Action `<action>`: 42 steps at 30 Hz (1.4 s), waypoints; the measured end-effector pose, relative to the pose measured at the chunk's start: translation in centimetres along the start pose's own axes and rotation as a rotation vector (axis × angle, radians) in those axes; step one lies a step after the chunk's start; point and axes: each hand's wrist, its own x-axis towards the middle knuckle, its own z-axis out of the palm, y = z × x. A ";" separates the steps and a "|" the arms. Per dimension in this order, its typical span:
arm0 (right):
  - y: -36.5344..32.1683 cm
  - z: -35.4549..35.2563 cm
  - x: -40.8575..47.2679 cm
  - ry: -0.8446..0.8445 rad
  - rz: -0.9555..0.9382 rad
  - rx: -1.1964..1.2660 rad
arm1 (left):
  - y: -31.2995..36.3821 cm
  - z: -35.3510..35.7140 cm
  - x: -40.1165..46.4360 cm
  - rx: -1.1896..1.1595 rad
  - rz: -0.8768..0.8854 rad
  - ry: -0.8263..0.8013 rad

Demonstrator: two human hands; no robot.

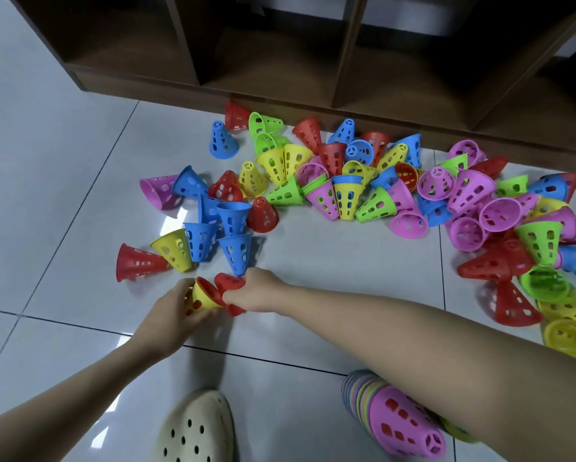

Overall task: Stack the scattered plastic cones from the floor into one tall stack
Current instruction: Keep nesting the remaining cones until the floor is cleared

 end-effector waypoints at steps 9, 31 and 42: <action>3.2 -5.8 -1.8 0.025 0.119 0.185 | 3.5 -0.3 0.1 0.010 0.015 -0.091; 14.5 -16.1 -28.8 0.444 -0.254 0.076 | 20.9 0.4 -9.5 -0.171 0.752 -0.336; 20.4 -13.6 -32.1 0.434 -0.241 -0.206 | 21.5 4.1 -11.4 0.021 0.938 -0.337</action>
